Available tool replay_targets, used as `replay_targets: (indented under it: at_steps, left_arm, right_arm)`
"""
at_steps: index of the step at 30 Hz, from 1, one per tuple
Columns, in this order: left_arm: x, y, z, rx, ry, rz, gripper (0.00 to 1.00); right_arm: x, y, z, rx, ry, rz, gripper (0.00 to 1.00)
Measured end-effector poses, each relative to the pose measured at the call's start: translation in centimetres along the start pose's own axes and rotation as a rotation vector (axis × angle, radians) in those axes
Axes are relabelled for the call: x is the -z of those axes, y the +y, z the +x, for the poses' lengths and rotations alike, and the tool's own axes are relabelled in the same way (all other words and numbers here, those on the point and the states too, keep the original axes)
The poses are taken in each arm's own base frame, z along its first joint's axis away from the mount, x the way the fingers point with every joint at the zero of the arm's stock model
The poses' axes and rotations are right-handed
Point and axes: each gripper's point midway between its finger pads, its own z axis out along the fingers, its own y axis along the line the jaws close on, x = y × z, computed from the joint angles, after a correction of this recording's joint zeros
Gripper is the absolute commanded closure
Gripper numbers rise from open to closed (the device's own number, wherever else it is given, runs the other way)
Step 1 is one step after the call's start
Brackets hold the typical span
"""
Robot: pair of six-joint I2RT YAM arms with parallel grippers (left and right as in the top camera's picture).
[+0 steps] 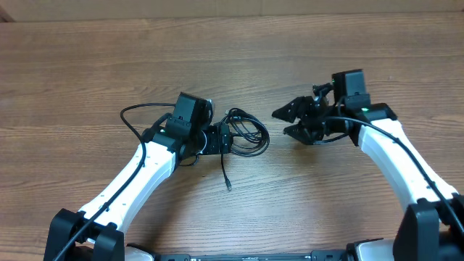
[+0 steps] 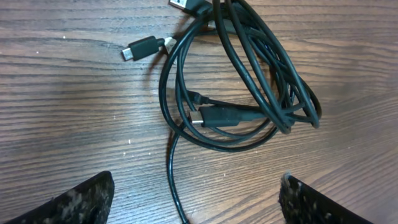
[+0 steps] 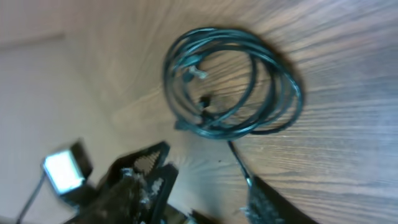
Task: Untangle cables
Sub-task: 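Move the right gripper toward the cable bundle beside the left gripper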
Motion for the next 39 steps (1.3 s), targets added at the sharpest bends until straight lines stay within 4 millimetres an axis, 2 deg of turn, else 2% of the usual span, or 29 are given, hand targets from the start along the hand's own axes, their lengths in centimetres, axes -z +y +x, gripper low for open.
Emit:
replay_targets:
  at_steps: [3, 5, 8, 10, 12, 15, 20, 39]
  left_arm:
    - [0.0, 0.0, 0.0, 0.000, 0.000, 0.000, 0.15]
    - [0.0, 0.0, 0.0, 0.000, 0.000, 0.000, 0.14]
    - [0.0, 0.0, 0.0, 0.000, 0.000, 0.000, 0.14]
    - [0.0, 0.0, 0.0, 0.000, 0.000, 0.000, 0.13]
    - [0.0, 0.0, 0.0, 0.000, 0.000, 0.000, 0.12]
    - [0.0, 0.0, 0.0, 0.000, 0.000, -0.001, 0.10]
    - [0.0, 0.0, 0.0, 0.000, 0.000, -0.001, 0.09]
    - [0.0, 0.0, -0.1, -0.001, -0.004, -0.002, 0.08]
  right_arm:
    - [-1.2, -1.0, 0.2, -0.052, -0.037, 0.076, 0.67]
    - [-1.7, -1.4, 0.4, -0.069, -0.068, 0.120, 0.68]
    - [-2.4, -1.5, 0.1, -0.073, -0.135, 0.163, 0.52]
    - [-2.7, -1.5, -0.1, -0.064, -0.170, 0.183, 0.47]
    - [-2.8, -1.6, -0.1, -0.058, -0.200, 0.204, 0.33]
    - [-3.0, -1.7, -0.4, -0.042, -0.239, 0.224, 0.27]
    - [-3.1, -1.4, -0.9, -0.022, -0.293, 0.234, 0.00]
    - [-1.9, -2.8, -2.9, -0.018, -0.423, 0.315, 0.00]
